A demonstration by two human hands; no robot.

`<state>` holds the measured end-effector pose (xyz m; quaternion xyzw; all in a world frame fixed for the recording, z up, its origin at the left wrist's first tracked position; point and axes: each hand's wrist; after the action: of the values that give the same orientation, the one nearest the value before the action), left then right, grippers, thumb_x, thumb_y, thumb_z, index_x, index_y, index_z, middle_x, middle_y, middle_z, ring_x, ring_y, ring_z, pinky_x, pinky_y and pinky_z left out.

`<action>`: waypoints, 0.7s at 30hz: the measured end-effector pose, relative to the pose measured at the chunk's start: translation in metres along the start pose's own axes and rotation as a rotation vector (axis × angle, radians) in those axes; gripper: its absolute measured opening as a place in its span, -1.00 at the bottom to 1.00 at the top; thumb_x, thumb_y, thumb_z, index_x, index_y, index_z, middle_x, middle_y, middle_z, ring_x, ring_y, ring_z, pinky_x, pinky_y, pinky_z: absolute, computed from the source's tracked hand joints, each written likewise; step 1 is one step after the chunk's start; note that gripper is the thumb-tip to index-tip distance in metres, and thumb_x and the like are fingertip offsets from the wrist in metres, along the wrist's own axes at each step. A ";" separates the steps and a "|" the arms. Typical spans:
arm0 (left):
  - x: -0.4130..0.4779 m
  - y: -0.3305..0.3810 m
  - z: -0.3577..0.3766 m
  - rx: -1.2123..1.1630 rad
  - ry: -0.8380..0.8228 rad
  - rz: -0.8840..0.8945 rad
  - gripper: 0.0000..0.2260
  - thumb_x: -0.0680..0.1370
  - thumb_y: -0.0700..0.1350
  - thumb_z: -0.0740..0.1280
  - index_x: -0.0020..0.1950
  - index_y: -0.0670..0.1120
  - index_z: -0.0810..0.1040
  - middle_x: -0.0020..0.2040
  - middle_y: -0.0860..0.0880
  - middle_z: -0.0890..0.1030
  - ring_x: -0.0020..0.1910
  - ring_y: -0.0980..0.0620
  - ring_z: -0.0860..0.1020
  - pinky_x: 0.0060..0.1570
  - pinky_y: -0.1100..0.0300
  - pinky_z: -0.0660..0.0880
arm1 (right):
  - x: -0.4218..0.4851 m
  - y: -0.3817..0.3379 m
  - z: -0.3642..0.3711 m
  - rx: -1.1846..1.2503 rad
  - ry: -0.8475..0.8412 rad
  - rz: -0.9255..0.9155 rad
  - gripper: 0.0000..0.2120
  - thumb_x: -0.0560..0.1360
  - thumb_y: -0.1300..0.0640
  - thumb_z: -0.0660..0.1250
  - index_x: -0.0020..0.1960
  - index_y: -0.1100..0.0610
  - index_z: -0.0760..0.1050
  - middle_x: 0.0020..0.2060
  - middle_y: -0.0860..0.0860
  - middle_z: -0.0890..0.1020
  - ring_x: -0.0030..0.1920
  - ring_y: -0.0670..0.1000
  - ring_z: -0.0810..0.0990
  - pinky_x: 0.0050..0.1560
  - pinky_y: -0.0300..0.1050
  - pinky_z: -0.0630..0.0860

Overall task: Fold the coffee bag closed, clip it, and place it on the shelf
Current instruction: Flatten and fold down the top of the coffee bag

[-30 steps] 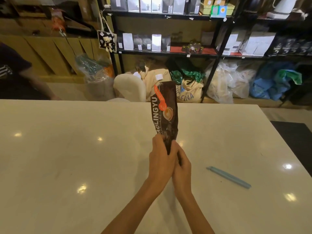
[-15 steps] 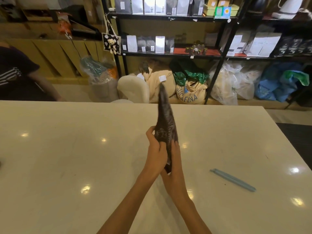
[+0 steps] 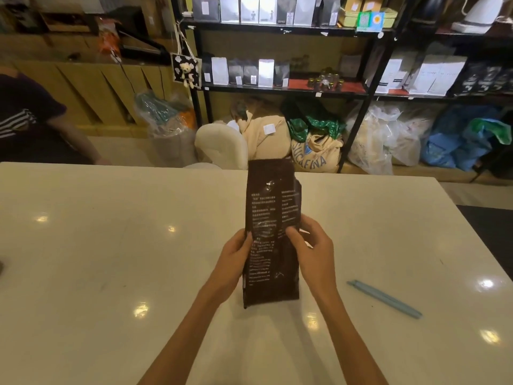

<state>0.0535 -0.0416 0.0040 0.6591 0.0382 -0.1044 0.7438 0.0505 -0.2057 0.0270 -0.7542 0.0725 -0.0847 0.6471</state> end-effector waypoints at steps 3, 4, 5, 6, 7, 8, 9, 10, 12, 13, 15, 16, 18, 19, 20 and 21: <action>0.003 0.005 -0.001 0.064 0.088 0.103 -0.92 0.61 0.02 0.26 0.02 0.19 0.52 -0.01 0.07 0.71 -0.01 0.03 0.71 -0.18 0.22 0.64 | -0.004 0.004 0.007 0.013 0.116 -0.030 -0.75 0.53 0.04 0.41 0.10 -0.28 0.50 -0.02 -0.48 0.59 0.04 -0.33 0.61 -0.15 -0.50 0.54; 0.004 0.006 -0.002 0.068 0.108 0.131 -0.90 0.62 -0.04 0.27 0.03 0.19 0.47 -0.02 0.03 0.71 -0.05 0.00 0.72 -0.23 0.21 0.65 | -0.005 0.006 0.007 0.026 0.116 -0.021 -0.76 0.52 0.03 0.42 0.07 -0.28 0.49 -0.06 -0.53 0.58 0.03 -0.39 0.58 -0.19 -0.55 0.50; 0.004 0.007 -0.003 0.062 0.122 0.153 -0.85 0.64 -0.11 0.26 0.05 0.17 0.41 -0.03 -0.06 0.71 -0.09 -0.06 0.72 -0.26 0.16 0.66 | -0.006 0.008 0.006 0.039 0.088 -0.006 -0.79 0.52 0.02 0.42 0.05 -0.26 0.48 -0.08 -0.54 0.58 0.04 -0.40 0.57 -0.20 -0.57 0.48; 0.004 0.006 -0.005 0.076 0.132 0.183 -0.79 0.65 -0.17 0.25 0.07 0.17 0.37 -0.02 -0.14 0.69 -0.11 -0.11 0.72 -0.28 0.11 0.66 | -0.006 0.010 0.005 0.060 0.045 0.019 -0.82 0.53 0.01 0.40 0.05 -0.22 0.48 -0.08 -0.52 0.59 0.04 -0.38 0.58 -0.19 -0.55 0.49; 0.003 0.005 -0.006 0.099 0.141 0.223 -0.75 0.66 -0.22 0.23 0.08 0.16 0.34 0.02 -0.19 0.65 -0.11 -0.15 0.71 -0.26 0.06 0.67 | -0.007 0.012 0.005 0.088 0.007 0.045 -0.84 0.54 0.02 0.39 0.06 -0.19 0.48 -0.08 -0.48 0.62 0.04 -0.35 0.60 -0.18 -0.52 0.51; 0.001 0.003 -0.007 0.137 0.142 0.262 -0.74 0.66 -0.26 0.21 0.09 0.13 0.34 0.08 -0.20 0.60 -0.06 -0.16 0.69 -0.21 0.02 0.67 | -0.008 0.015 0.004 0.106 -0.012 0.059 -0.85 0.54 0.03 0.38 0.06 -0.15 0.48 -0.08 -0.44 0.64 0.03 -0.32 0.62 -0.18 -0.50 0.52; 0.001 0.000 -0.009 0.159 0.126 0.293 -0.78 0.66 -0.27 0.19 0.10 0.08 0.38 0.11 -0.17 0.58 -0.01 -0.13 0.68 -0.13 0.01 0.67 | -0.010 0.018 0.005 0.115 -0.010 0.058 -0.86 0.55 0.04 0.38 0.06 -0.13 0.48 -0.08 -0.41 0.66 0.02 -0.31 0.64 -0.18 -0.49 0.53; -0.001 -0.003 -0.010 0.176 0.097 0.303 -0.86 0.67 -0.22 0.19 0.11 0.02 0.43 0.10 -0.10 0.60 0.03 -0.09 0.66 -0.06 0.06 0.65 | -0.012 0.021 0.006 0.124 0.010 0.056 -0.87 0.55 0.05 0.37 0.07 -0.11 0.49 -0.08 -0.38 0.67 0.01 -0.28 0.65 -0.18 -0.47 0.53; -0.005 -0.002 -0.006 0.184 0.033 0.254 -0.86 0.64 -0.04 0.22 0.13 -0.04 0.50 0.04 0.05 0.65 0.05 0.01 0.66 -0.02 0.16 0.61 | -0.014 0.022 0.007 0.157 0.045 0.050 -0.87 0.54 0.00 0.37 0.08 -0.11 0.49 -0.06 -0.30 0.68 0.01 -0.21 0.67 -0.16 -0.43 0.56; -0.005 -0.001 -0.003 0.178 0.014 0.212 -0.80 0.60 0.04 0.26 0.13 -0.03 0.50 0.03 0.07 0.67 0.05 0.03 0.67 -0.01 0.14 0.62 | -0.015 0.022 0.007 0.172 0.041 0.044 -0.84 0.53 -0.04 0.36 0.09 -0.10 0.49 -0.05 -0.27 0.68 0.01 -0.19 0.68 -0.15 -0.41 0.57; -0.004 0.002 0.005 0.186 0.034 0.159 -0.77 0.54 0.09 0.35 0.10 0.00 0.51 0.00 0.06 0.69 0.01 0.04 0.69 0.01 0.03 0.65 | -0.015 0.018 0.008 0.192 0.020 0.045 -0.78 0.49 -0.11 0.37 0.10 -0.10 0.50 -0.04 -0.21 0.69 0.00 -0.15 0.69 -0.15 -0.37 0.59; -0.004 0.004 0.007 0.193 0.060 0.157 -0.78 0.53 0.07 0.37 0.07 -0.01 0.51 -0.02 0.06 0.70 -0.02 0.04 0.70 0.01 0.00 0.65 | -0.014 0.016 0.008 0.195 0.019 0.042 -0.80 0.48 -0.11 0.39 0.07 -0.13 0.50 -0.05 -0.20 0.69 -0.01 -0.14 0.69 -0.17 -0.36 0.59; -0.004 0.009 0.011 0.147 0.079 0.134 -0.78 0.51 0.05 0.40 0.07 -0.02 0.51 -0.03 0.06 0.71 -0.03 0.04 0.71 0.01 0.00 0.66 | -0.012 0.013 0.008 0.185 0.045 0.008 -0.87 0.50 -0.05 0.41 -0.01 -0.23 0.49 -0.08 -0.23 0.69 -0.03 -0.15 0.69 -0.20 -0.37 0.59; -0.004 0.010 0.011 0.097 0.084 0.109 -0.76 0.49 0.05 0.42 0.07 -0.02 0.52 -0.03 0.05 0.72 -0.03 0.02 0.71 0.01 -0.01 0.65 | -0.011 0.012 0.008 0.171 0.056 -0.012 -0.85 0.52 -0.02 0.41 -0.03 -0.26 0.49 -0.08 -0.26 0.68 -0.03 -0.17 0.69 -0.21 -0.39 0.58; -0.003 0.010 0.010 0.052 0.095 0.087 -0.76 0.48 0.04 0.44 0.06 -0.02 0.52 -0.03 0.04 0.72 -0.03 -0.01 0.71 0.01 -0.03 0.65 | -0.010 0.011 0.009 0.160 0.061 -0.023 -0.83 0.52 -0.01 0.41 -0.04 -0.28 0.49 -0.09 -0.28 0.67 -0.02 -0.18 0.68 -0.22 -0.40 0.58; -0.003 0.010 0.009 0.019 0.111 0.076 -0.77 0.48 0.02 0.45 0.05 -0.03 0.52 -0.04 0.02 0.73 -0.04 -0.03 0.72 0.00 -0.04 0.64 | -0.011 0.010 0.009 0.153 0.066 -0.026 -0.82 0.52 -0.01 0.41 -0.03 -0.29 0.49 -0.09 -0.30 0.67 -0.02 -0.18 0.68 -0.22 -0.41 0.57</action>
<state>0.0523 -0.0495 0.0157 0.6720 0.0534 -0.0396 0.7376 0.0422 -0.1963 0.0154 -0.7003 0.0775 -0.1232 0.6988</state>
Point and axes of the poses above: each hand's wrist, its own x-axis towards the middle knuckle, its own z-axis out of the palm, y = z × x
